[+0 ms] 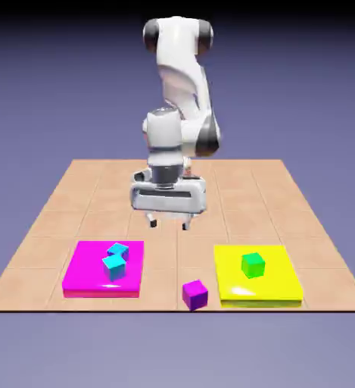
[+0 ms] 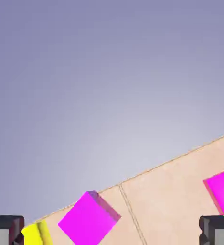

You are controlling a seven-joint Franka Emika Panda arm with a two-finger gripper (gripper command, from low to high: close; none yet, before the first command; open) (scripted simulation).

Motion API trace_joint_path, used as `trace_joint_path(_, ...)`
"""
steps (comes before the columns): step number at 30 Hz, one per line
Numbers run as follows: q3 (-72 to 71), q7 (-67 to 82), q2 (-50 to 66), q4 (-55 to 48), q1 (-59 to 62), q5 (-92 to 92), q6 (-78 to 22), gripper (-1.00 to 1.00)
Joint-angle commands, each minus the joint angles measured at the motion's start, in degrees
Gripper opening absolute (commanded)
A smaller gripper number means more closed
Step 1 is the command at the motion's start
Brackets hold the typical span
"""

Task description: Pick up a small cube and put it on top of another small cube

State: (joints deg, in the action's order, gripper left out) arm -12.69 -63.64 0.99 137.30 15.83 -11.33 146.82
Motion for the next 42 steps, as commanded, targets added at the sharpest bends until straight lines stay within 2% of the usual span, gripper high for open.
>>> trace_joint_path(1,-0.8,-1.3,2.1,-1.5,0.9,-0.7,-1.7,0.00)
trace_joint_path(17,-13.3,-22.2,35.3,-24.9,17.1,-11.9,-28.5,0.00)
trace_joint_path(19,-13.5,-22.5,35.7,-25.2,17.3,-12.0,-28.9,0.00)
trace_joint_path(23,-13.5,-21.2,41.2,-23.0,14.7,-12.7,-20.8,0.00)
trace_joint_path(24,-13.5,-21.2,41.2,-23.0,14.7,-12.7,-20.8,-1.00)
trace_joint_path(28,-13.5,-22.4,36.2,-25.0,17.1,-12.1,-28.3,-1.00)
trace_joint_path(36,-23.2,-28.1,20.5,-18.6,8.2,-16.7,-35.2,-1.00)
trace_joint_path(41,-23.3,-26.9,25.1,-14.4,5.0,-17.3,-25.9,-1.00)
trace_joint_path(42,-23.3,-26.9,25.1,-14.4,5.0,-17.3,-25.9,1.00)
